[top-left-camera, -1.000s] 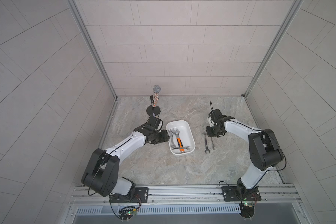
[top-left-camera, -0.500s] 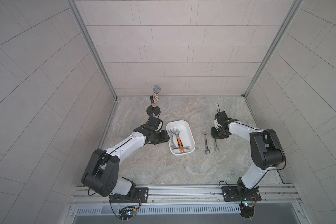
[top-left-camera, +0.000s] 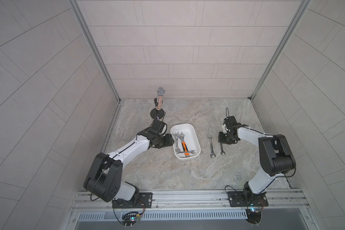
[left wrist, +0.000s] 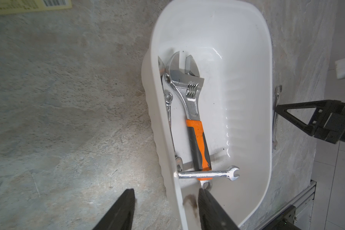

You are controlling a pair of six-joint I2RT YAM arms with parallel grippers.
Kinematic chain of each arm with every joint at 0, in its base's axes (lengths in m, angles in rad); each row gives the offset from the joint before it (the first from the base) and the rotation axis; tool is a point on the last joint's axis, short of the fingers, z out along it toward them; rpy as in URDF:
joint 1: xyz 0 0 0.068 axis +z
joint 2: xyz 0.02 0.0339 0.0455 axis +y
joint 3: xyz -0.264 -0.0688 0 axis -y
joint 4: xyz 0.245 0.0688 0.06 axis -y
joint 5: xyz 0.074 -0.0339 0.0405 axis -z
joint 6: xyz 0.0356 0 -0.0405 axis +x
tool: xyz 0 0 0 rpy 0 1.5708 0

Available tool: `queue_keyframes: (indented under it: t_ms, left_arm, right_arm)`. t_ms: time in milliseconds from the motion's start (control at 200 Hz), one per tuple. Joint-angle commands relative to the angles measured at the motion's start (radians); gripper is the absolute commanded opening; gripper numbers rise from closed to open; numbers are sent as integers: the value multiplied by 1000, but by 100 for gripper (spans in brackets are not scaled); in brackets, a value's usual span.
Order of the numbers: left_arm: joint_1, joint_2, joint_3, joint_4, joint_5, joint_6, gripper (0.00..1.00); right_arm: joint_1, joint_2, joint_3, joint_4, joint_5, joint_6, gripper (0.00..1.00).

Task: Take out the wrench from the storage box
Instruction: Pick up the wrench from the storage box.

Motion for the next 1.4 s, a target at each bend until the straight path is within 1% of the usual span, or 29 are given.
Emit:
queue_keyframes:
  t_ms: [0, 35, 100, 125, 195, 245, 290, 335, 475, 520, 620, 780, 930, 1091, 1316, 1396]
  left_arm:
    - [-2, -28, -23, -2, -3, -7, 57]
    - [-4, -34, -32, -3, -5, -15, 57]
    - [-4, -40, -43, -7, -13, -27, 57]
    - [-4, -40, -45, -13, -18, -28, 56]
    - [-3, -43, -46, -28, -32, -33, 56]
    - [-3, -46, -49, -34, -39, -34, 56]
    - [-1, -51, -51, -42, -46, -36, 56]
    - [-1, -58, -51, -55, -57, -36, 56]
    - [9, -88, -61, -85, -83, -33, 56]
    - [14, -97, -67, -90, -87, -34, 56]
    - [23, -112, -78, -100, -96, -33, 57]
    - [25, -114, -86, -111, -115, -38, 62]
    - [25, -114, -76, -138, -144, -39, 65]
    - [25, -119, -74, -139, -149, -36, 65]
    - [24, -120, -75, -138, -147, -32, 65]
    - [24, -119, -74, -135, -147, -33, 65]
  right_arm:
    - [31, -112, 33, -61, -24, 13, 32]
    - [63, -133, 53, -66, -34, 17, 32]
    - [161, -154, 110, -86, -28, 18, 32]
    - [214, -151, 140, -95, -19, 20, 33]
    - [321, -122, 200, -97, -14, 23, 33]
    - [397, -73, 261, -111, -11, 26, 34]
    - [441, -32, 302, -120, -6, 23, 35]
    - [495, 23, 357, -147, 45, 15, 36]
    - [593, 169, 484, -205, 141, -8, 40]
    - [616, 216, 522, -228, 180, -16, 44]
    - [634, 286, 575, -266, 215, -25, 48]
    - [647, 369, 631, -309, 217, -31, 54]
    - [666, 454, 719, -390, 238, -26, 56]
    - [668, 503, 765, -410, 237, -23, 53]
    - [673, 566, 805, -435, 235, -7, 42]
    - [671, 580, 801, -434, 238, 5, 40]
